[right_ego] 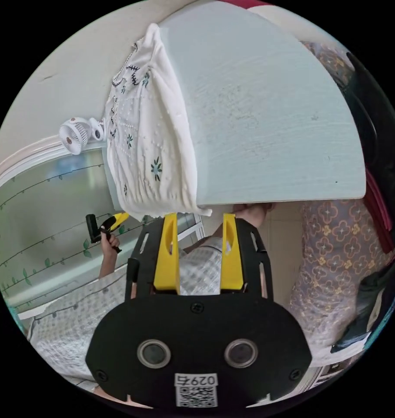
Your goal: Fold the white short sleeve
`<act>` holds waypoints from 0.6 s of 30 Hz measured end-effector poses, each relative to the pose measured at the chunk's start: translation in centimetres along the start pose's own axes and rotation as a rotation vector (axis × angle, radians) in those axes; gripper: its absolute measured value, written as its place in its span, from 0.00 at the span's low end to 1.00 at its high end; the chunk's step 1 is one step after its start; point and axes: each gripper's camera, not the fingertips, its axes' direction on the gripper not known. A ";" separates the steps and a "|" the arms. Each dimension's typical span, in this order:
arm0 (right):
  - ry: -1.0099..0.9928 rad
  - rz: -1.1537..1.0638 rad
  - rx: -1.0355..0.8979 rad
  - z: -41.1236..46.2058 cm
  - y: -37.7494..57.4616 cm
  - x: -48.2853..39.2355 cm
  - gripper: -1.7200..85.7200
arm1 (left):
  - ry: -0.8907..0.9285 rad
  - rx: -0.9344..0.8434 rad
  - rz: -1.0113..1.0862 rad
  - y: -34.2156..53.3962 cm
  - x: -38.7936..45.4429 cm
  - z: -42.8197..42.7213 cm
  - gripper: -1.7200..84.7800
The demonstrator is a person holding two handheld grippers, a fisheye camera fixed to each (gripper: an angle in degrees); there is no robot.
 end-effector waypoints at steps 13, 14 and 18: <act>-0.310 -0.064 0.180 -7.5 11.0 -2.9 0.16 | 0.299 -0.158 0.136 1.2 -4.8 3.5 0.16; -0.350 -0.085 0.188 -7.8 11.6 -3.8 0.16 | 0.313 -0.170 0.120 1.6 -5.1 3.8 0.15; -0.405 -0.145 0.149 -8.2 13.8 -7.9 0.14 | 0.301 -0.190 0.118 3.5 -5.5 4.2 0.06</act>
